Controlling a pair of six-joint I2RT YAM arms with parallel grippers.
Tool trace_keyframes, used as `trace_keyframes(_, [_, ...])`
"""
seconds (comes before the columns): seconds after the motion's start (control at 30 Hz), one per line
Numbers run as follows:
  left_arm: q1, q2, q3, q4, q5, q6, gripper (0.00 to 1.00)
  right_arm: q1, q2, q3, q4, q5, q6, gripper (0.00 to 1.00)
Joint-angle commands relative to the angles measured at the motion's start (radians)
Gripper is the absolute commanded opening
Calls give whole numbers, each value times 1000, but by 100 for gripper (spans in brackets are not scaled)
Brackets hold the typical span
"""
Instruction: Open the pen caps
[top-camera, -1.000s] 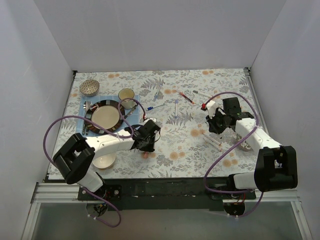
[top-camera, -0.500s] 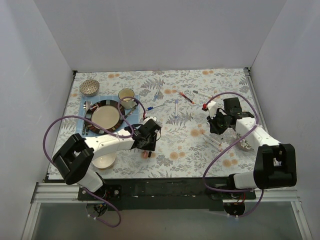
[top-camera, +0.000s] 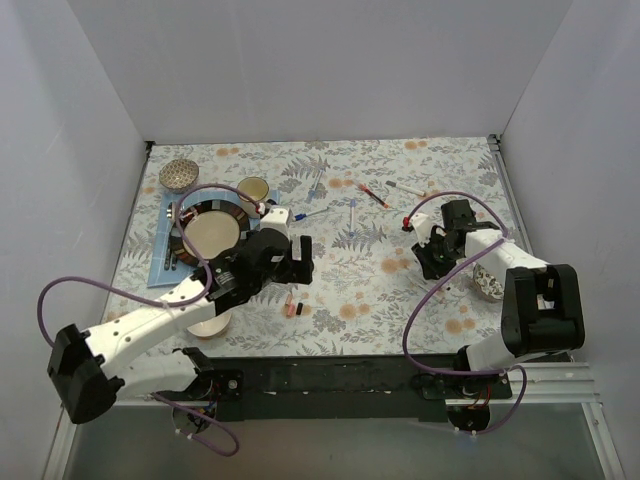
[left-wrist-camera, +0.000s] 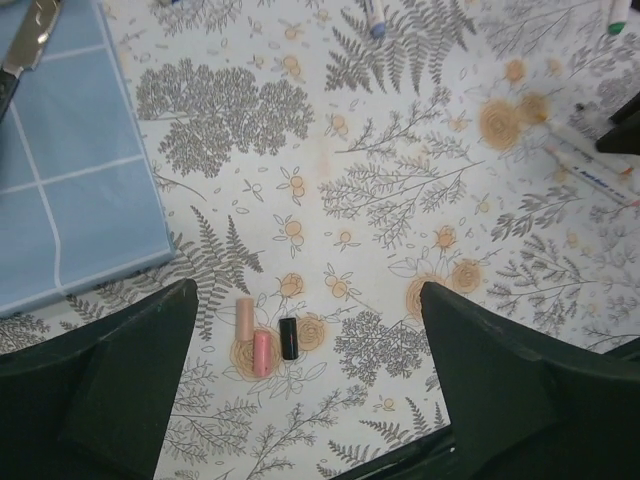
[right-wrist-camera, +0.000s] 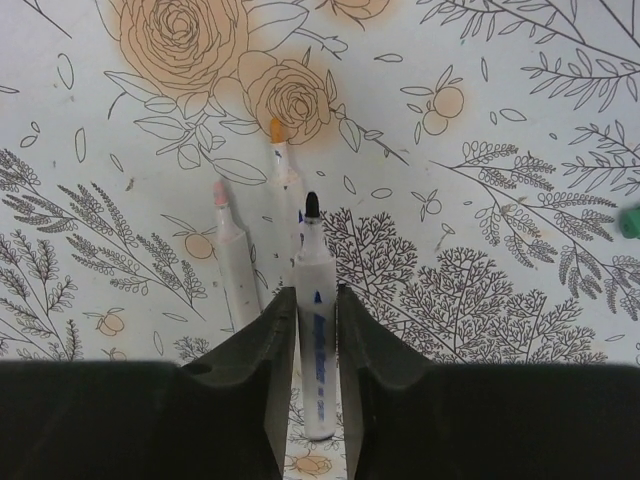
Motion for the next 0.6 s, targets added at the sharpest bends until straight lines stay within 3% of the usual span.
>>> trace_keyframes(0.0, [-3,-110,2,11,-53,78,96,-7,12,15,-23,-3,-17,34])
trace_keyframes(0.27, [-3,-201,-50,21,-95,158,98,-23,0,25,-20,-8,-11,39])
trace_keyframes(0.4, [-2,-244,-65,9,-119,156,98,-52,-75,59,0,-83,10,40])
trace_keyframes(0.57, [-2,-333,-93,15,-151,162,98,-70,-103,110,88,-82,140,46])
